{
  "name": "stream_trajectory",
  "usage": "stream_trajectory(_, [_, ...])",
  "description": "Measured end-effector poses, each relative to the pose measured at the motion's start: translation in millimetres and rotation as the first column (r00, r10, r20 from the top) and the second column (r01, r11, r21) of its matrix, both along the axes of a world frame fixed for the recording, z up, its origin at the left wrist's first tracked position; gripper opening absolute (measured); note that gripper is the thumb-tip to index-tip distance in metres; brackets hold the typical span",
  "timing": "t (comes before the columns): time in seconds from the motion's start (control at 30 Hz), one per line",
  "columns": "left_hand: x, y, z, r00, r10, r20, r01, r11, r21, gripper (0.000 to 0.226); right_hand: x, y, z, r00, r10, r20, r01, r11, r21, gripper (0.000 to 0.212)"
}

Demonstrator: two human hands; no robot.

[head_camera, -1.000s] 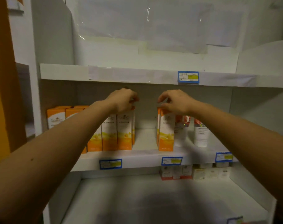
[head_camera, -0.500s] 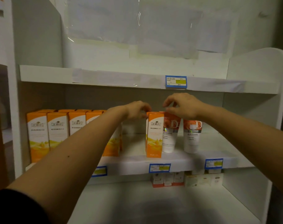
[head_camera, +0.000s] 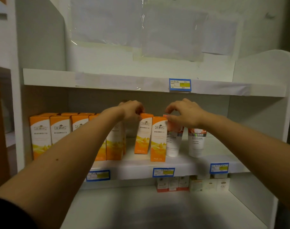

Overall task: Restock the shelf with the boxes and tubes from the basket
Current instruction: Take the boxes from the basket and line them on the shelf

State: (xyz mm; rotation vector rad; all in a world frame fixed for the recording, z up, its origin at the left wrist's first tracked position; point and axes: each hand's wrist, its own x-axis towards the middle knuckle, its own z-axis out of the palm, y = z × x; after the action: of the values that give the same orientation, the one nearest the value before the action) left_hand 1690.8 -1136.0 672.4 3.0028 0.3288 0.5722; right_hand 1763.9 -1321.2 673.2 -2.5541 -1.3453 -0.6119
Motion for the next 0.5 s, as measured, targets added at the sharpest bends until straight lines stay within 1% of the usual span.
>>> stream_trajectory(0.2, [-12.3,15.9,0.7,0.999,0.038,-0.014,-0.039,0.999,-0.032,0.033,-2.3,6.5,-4.5,1.0,-0.003,0.005,0.003,1.0,-0.031,0.038])
stream_trajectory(0.33, [-14.7,23.7,-1.5,0.998,0.059,-0.021,-0.06,0.997,-0.045,0.035,-3.9,13.5,-6.7,1.0,-0.002,0.015,0.002,0.999,-0.046,0.044])
stream_trajectory(0.4, [-14.6,26.9,-2.8,0.997,0.072,-0.024,-0.073,0.997,-0.039,0.034,-4.0,16.8,-8.6,1.0,-0.012,0.003,0.012,0.997,-0.075,0.046])
stream_trajectory(0.5, [-15.7,30.2,-5.2,0.994,0.104,-0.03,-0.104,0.995,-0.008,0.033,-4.5,19.2,-11.6,0.999,-0.032,-0.025,0.029,0.991,-0.133,0.043])
